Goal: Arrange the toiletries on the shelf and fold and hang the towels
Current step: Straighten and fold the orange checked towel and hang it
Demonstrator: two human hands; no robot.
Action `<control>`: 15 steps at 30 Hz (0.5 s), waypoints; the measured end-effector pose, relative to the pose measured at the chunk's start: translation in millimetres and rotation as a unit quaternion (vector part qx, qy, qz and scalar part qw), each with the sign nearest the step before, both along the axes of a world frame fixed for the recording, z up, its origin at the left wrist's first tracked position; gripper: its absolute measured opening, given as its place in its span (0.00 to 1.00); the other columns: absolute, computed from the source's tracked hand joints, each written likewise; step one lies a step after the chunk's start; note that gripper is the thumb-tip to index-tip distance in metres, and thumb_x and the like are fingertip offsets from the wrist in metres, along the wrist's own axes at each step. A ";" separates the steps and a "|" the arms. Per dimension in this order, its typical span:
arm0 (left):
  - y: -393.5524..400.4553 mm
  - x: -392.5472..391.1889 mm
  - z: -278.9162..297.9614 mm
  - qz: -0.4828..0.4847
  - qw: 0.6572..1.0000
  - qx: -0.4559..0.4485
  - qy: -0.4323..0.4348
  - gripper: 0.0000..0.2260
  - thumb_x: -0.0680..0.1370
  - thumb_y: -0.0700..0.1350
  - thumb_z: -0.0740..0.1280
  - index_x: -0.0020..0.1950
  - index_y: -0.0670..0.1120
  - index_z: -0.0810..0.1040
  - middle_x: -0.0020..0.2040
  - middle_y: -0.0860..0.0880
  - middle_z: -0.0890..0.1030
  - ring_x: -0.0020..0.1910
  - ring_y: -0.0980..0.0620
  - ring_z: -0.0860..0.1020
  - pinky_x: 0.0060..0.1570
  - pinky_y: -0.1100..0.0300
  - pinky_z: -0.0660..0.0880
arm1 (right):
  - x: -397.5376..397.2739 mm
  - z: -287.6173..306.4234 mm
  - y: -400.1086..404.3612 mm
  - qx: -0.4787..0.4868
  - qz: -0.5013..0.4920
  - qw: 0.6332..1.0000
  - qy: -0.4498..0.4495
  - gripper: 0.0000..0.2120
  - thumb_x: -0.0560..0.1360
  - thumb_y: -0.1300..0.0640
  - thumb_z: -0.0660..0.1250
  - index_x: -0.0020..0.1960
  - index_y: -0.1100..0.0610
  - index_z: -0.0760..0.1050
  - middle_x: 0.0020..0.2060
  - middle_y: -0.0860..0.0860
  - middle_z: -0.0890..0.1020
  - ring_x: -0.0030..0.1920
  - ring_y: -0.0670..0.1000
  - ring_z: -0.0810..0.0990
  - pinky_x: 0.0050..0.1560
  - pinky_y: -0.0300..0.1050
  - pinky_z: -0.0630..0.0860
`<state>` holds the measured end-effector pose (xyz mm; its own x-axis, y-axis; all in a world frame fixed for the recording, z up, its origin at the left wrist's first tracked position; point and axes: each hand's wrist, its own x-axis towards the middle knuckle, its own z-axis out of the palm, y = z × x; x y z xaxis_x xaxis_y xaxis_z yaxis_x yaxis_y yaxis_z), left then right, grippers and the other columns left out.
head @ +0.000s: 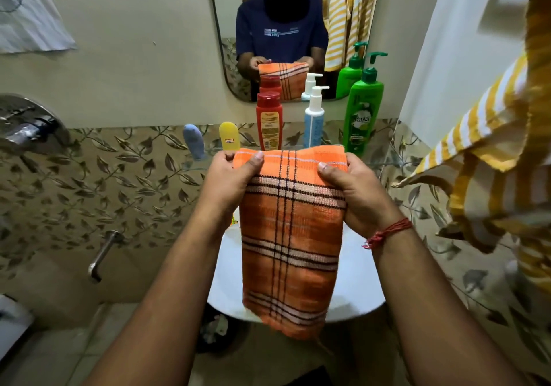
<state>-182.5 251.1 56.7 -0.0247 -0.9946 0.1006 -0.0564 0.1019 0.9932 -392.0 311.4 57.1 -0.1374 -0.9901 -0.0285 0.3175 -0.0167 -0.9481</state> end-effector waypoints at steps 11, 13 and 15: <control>-13.0 17.1 5.4 -0.121 0.989 -0.086 -0.020 0.27 0.76 0.32 0.70 0.68 0.57 0.75 0.64 0.43 0.78 0.60 0.48 0.80 0.56 0.55 0.80 | -15.1 6.3 -10.6 -0.014 0.091 0.973 0.211 0.30 0.78 0.69 0.63 0.74 0.46 0.62 0.62 0.53 0.80 0.60 0.56 0.81 0.52 0.59 0.80; -12.3 10.3 5.3 -0.061 0.992 -0.111 -0.013 0.23 0.76 0.36 0.72 0.63 0.61 0.78 0.63 0.43 0.80 0.59 0.49 0.81 0.54 0.58 0.80 | -12.1 9.5 -15.6 -0.013 0.025 0.961 0.276 0.21 0.79 0.62 0.66 0.68 0.49 0.65 0.59 0.52 0.81 0.59 0.54 0.82 0.57 0.59 0.79; -11.8 3.4 3.8 -0.011 0.992 -0.122 0.007 0.19 0.76 0.38 0.73 0.59 0.61 0.79 0.62 0.44 0.81 0.57 0.50 0.81 0.51 0.61 0.80 | -7.5 13.5 -19.4 -0.011 -0.023 0.944 0.330 0.16 0.78 0.54 0.67 0.62 0.50 0.65 0.56 0.52 0.81 0.56 0.54 0.82 0.59 0.62 0.78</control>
<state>-179.1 239.3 60.5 -0.0427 -0.9397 0.3394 -0.0383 0.3410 0.9393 -399.5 292.0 70.6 -0.1604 -0.9821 0.0984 -0.3435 -0.0379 -0.9384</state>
